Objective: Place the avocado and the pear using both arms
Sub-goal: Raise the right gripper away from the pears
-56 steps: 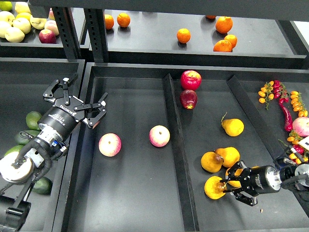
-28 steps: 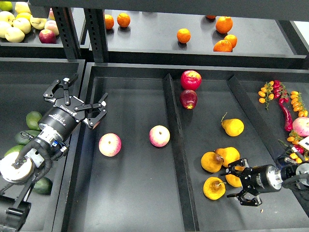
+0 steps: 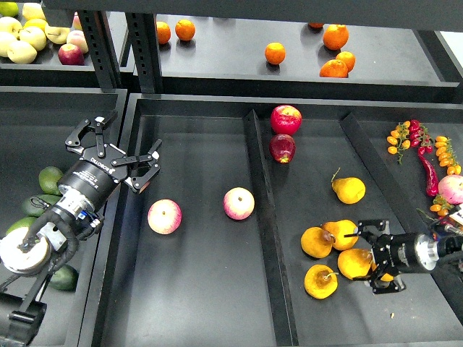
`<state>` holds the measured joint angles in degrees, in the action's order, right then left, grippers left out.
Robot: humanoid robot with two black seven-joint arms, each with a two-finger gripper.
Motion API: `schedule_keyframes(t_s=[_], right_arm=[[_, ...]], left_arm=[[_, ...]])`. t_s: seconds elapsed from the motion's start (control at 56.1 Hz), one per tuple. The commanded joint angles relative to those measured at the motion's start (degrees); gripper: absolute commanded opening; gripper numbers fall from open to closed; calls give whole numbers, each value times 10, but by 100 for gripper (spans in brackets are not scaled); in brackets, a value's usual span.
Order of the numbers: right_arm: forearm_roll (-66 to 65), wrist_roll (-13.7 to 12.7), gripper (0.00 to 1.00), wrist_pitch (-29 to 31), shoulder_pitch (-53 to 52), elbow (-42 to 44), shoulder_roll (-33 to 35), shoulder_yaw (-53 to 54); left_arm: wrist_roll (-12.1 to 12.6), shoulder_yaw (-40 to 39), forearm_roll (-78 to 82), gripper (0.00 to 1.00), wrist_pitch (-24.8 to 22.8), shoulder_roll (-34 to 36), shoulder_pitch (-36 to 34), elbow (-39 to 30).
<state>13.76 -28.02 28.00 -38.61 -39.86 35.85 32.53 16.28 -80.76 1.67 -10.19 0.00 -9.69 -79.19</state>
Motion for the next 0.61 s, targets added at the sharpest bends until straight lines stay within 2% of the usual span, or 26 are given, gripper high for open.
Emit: schedule_keyframes(t_s=[0.0, 0.25, 0.428, 0.588], right_arm=[[1, 0, 100, 0, 17, 1, -38, 82], [-1, 0, 100, 0, 42, 1, -141, 256], [-7, 2, 100, 0, 56, -11, -258, 382], [-27, 94, 100, 0, 64, -28, -359, 459]], left_arm=[[0, 1, 0, 100, 0, 0, 7, 0], [-1, 2, -1, 100, 0, 0, 6, 0], [0, -3, -1, 100, 0, 0, 8, 0], [-1, -4, -1, 100, 0, 0, 8, 0]])
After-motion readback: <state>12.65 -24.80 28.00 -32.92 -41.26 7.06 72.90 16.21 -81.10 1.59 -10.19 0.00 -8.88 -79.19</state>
